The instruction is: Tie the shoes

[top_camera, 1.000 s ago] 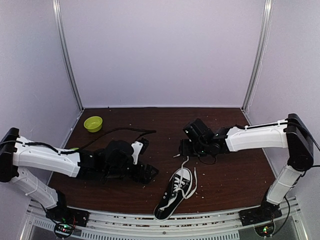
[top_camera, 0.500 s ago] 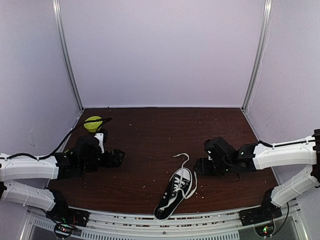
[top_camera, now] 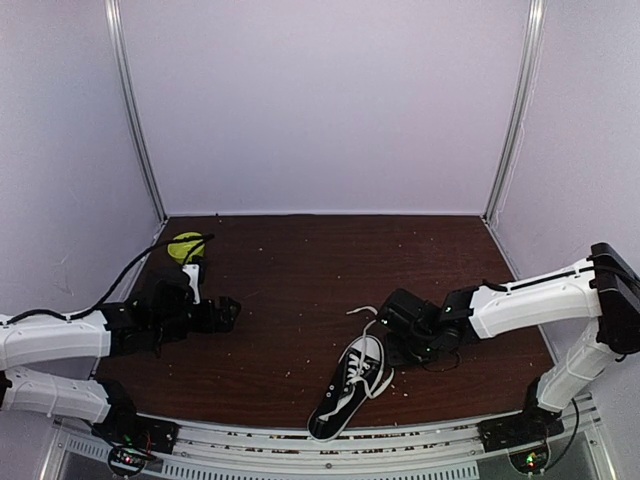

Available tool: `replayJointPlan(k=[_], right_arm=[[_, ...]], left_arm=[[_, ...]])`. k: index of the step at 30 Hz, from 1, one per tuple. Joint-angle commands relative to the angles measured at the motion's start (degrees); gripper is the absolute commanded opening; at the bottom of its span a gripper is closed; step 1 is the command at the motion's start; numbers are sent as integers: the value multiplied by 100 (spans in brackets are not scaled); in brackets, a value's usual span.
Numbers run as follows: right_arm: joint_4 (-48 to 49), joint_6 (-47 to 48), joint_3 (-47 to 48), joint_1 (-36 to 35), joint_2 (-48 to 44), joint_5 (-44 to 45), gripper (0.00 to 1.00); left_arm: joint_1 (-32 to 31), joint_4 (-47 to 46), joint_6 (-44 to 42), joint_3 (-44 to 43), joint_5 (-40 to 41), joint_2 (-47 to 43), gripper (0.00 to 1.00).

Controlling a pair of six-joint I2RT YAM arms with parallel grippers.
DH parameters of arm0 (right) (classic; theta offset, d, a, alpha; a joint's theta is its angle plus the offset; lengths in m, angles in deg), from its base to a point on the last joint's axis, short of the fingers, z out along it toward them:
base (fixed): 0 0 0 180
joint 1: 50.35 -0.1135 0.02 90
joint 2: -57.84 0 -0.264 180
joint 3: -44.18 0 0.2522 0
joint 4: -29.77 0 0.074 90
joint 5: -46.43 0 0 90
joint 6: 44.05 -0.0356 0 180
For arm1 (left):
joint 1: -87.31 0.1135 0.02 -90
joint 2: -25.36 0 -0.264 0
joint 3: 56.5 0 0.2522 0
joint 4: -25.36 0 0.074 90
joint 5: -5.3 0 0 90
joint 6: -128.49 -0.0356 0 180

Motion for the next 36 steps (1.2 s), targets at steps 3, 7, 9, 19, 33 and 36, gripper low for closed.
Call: replayJointPlan(k=[3,7,9,19,33,36], right_arm=[[-290,-287,-39,-189,54,182,33],[-271,-268,58,-267,240,186,32],[-251,-229,128,-276,325,186,32],[-165,-298,36,-277,607,212,0],[13,565,1347,-25,-642,536,0],[316,701,1735,63,-429,293,0]], left_arm=[[45,-16,-129,-223,-236,220,98],[46,-62,-206,-297,-329,338,98],[40,-65,-281,-348,-382,384,98],[39,-275,-679,-512,-1085,384,96],[-1103,-2089,-1465,-1261,-2982,1642,91],[-1391,-2286,-1521,-1604,-3164,2148,90]])
